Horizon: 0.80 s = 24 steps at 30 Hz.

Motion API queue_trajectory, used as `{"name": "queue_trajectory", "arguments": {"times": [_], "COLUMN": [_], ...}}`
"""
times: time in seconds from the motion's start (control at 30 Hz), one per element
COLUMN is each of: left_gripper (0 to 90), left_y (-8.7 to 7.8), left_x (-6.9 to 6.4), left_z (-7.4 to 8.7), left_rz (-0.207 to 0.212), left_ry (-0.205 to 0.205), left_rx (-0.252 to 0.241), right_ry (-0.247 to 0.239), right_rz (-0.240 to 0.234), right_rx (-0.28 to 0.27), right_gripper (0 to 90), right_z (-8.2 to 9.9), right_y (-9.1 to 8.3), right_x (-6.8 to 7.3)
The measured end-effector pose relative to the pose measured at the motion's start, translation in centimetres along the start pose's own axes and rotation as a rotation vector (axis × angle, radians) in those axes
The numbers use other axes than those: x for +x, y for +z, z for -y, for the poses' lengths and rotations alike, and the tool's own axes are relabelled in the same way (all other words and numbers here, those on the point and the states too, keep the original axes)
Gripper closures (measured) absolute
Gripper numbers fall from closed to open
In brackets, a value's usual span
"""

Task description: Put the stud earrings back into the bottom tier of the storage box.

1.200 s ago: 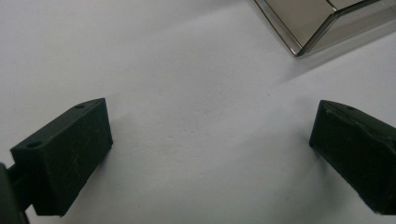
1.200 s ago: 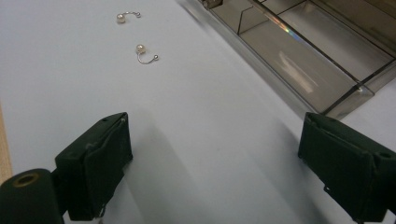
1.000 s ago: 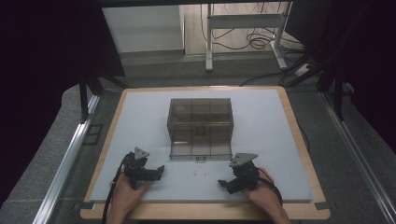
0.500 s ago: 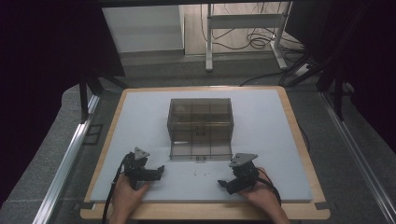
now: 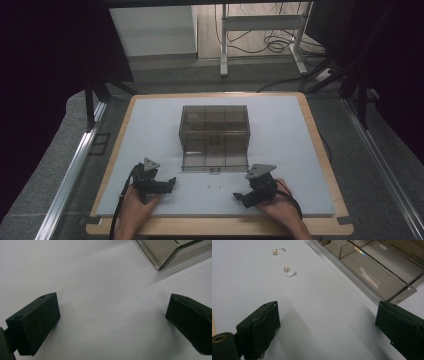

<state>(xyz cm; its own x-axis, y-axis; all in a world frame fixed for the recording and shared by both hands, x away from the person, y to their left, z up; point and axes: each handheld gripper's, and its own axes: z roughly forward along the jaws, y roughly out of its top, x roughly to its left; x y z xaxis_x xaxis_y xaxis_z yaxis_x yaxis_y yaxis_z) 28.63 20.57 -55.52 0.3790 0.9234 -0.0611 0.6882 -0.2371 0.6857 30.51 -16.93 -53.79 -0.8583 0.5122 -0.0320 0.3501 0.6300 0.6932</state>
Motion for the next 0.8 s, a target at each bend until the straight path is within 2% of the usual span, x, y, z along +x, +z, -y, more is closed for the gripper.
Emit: {"name": "queue_trajectory", "arguments": {"times": [0.57, 0.8], "left_gripper": [0.0, 0.0], "left_y": [0.0, 0.0], "left_x": [0.0, 0.0], "left_z": [0.0, 0.0], "left_rz": [0.0, 0.0], "left_ry": [0.0, -0.001], "left_rx": [-0.001, -0.001], "right_ry": [-0.007, -0.009], "right_rz": [-0.016, -0.044], "right_rx": [0.071, 0.118], "right_gripper": [13.3, 21.0], "right_z": [-1.2, -2.1], "right_y": [-0.7, -0.9], "right_x": [-0.2, -0.5]}}
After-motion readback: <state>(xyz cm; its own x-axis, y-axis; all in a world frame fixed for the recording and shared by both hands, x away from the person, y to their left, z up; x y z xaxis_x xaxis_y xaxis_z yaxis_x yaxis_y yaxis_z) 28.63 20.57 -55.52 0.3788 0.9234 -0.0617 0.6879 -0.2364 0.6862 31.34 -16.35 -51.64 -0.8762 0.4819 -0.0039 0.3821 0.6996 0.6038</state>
